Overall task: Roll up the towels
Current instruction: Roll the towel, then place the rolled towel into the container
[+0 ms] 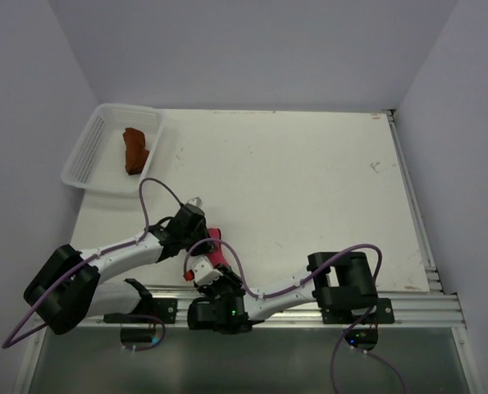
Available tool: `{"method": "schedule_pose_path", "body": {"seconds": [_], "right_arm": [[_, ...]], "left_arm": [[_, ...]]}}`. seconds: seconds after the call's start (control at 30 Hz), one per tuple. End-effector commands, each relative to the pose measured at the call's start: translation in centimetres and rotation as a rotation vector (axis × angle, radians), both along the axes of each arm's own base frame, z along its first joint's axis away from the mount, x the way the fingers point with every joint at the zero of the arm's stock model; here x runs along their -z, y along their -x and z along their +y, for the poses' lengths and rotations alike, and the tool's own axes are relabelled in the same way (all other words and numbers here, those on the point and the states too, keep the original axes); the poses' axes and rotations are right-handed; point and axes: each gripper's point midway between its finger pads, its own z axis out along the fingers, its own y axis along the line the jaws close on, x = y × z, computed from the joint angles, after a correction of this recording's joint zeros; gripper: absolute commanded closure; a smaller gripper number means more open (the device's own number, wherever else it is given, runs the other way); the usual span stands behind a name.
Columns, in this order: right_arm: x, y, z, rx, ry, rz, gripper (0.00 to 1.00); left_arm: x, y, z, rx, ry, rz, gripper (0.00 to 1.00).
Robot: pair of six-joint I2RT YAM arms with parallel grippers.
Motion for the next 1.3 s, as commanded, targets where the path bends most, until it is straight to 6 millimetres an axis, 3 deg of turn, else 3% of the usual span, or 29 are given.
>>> {"method": "schedule_pose_path", "body": {"seconds": [0.0, 0.13, 0.2, 0.23, 0.53, 0.67, 0.73, 0.8, 0.83, 0.87, 0.9, 1.0, 1.03, 1.07, 1.13, 1.17, 1.2, 1.23, 1.27], "right_arm": [[-4.4, -0.1, -0.7, 0.025, -0.159, -0.019, 0.50], [-6.2, 0.1, -3.1, 0.020, -0.262, 0.022, 0.43], [-5.8, 0.2, -4.4, 0.016, -0.296, 0.047, 0.41], [-7.0, 0.2, -4.8, 0.017, -0.350, 0.061, 0.40], [-7.0, 0.0, -9.8, 0.052, -0.421, 0.102, 0.39], [-7.2, -0.3, -10.8, 0.066, -0.419, 0.094, 0.38], [-7.3, -0.4, -11.1, 0.067, -0.426, 0.094, 0.38], [-7.7, -0.5, -11.4, 0.069, -0.434, 0.090, 0.38], [-7.9, -0.6, -11.5, 0.069, -0.440, 0.088, 0.38], [-8.1, -0.6, -11.6, 0.066, -0.440, 0.085, 0.37], [-8.2, -0.8, -11.7, 0.063, -0.430, 0.078, 0.37], [-8.6, -1.4, -12.2, 0.071, -0.415, 0.071, 0.37], [-8.7, -1.6, -12.4, 0.074, -0.416, 0.076, 0.37], [-8.5, -1.7, -12.5, 0.070, -0.414, 0.092, 0.37], [-8.5, -2.7, -13.1, 0.092, -0.413, 0.102, 0.37], [-8.4, -2.9, -13.2, 0.094, -0.417, 0.114, 0.37], [-8.1, -3.6, -13.6, 0.106, -0.409, 0.133, 0.37], [-8.4, -4.0, -13.7, 0.109, -0.426, 0.140, 0.37], [-8.4, -4.3, -13.7, 0.108, -0.428, 0.141, 0.37]], "left_arm": [[1.5, 0.0, 1.2, 0.031, -0.078, -0.003, 1.00], [1.1, -0.8, 1.3, 0.061, -0.124, -0.019, 1.00], [0.6, -1.4, 1.4, 0.058, -0.146, -0.034, 1.00], [0.4, -1.7, 1.4, 0.065, -0.157, -0.042, 1.00], [-3.1, -4.9, 1.8, 0.067, -0.215, -0.118, 1.00], [-7.0, -8.1, 1.8, 0.052, -0.222, -0.195, 1.00], [-8.4, -9.5, 3.2, 0.033, -0.259, -0.214, 1.00], [-11.7, -12.0, 3.8, -0.001, -0.257, -0.277, 1.00], [-12.6, -13.1, 5.7, -0.028, -0.301, -0.288, 1.00], [-15.2, -14.9, 6.2, -0.056, -0.313, -0.340, 1.00], [-16.4, -16.0, 7.3, -0.079, -0.347, -0.359, 1.00], [-21.0, -19.6, 12.3, -0.188, -0.510, -0.417, 1.00], [-22.0, -20.5, 15.2, -0.230, -0.571, -0.417, 1.00], [-23.9, -22.1, 16.3, -0.257, -0.585, -0.449, 1.00], [-24.7, -23.9, 20.3, -0.312, -0.649, -0.445, 1.00], [-26.3, -24.9, 21.5, -0.337, -0.661, -0.477, 1.00], [-26.5, -25.4, 23.0, -0.358, -0.689, -0.476, 1.00], [-25.8, -25.9, 25.8, -0.386, -0.766, -0.435, 1.00], [-26.5, -26.4, 27.0, -0.411, -0.802, -0.437, 1.00]]}}
